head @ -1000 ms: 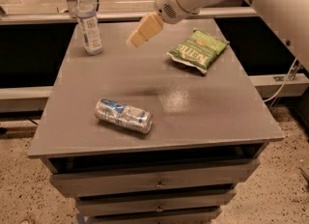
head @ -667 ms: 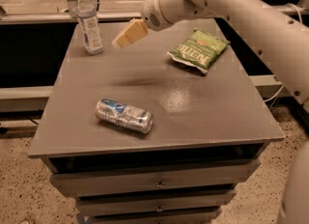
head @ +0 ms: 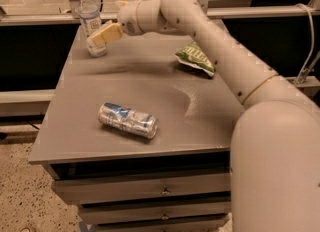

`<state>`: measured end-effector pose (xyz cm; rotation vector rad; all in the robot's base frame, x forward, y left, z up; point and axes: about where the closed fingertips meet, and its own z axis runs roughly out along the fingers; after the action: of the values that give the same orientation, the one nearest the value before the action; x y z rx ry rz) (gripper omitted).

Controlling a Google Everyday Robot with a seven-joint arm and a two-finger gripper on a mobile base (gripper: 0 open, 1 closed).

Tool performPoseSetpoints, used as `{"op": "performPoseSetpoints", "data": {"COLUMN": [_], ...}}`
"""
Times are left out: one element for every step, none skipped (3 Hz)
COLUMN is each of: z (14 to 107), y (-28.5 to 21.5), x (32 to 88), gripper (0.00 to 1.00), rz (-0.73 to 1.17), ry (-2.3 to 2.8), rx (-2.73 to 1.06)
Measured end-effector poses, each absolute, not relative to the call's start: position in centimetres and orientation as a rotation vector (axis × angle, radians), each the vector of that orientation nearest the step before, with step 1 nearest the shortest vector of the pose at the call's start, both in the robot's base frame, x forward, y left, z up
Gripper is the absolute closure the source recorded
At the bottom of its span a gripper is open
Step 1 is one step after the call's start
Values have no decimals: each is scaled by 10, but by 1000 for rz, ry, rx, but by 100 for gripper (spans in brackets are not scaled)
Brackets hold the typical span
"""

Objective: Move blue plastic bottle near redbull can

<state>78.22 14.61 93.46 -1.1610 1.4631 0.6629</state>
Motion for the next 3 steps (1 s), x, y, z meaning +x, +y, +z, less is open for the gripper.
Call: {"op": "performPoseSetpoints", "data": {"z": [930,922,916], "y": [185,200,202], "x": [802,801,797], "gripper": [4,25,49], "rz": [759,829,867], "ry": [1390,1409,1439], "rx": [-1156,-1205,-1246]}}
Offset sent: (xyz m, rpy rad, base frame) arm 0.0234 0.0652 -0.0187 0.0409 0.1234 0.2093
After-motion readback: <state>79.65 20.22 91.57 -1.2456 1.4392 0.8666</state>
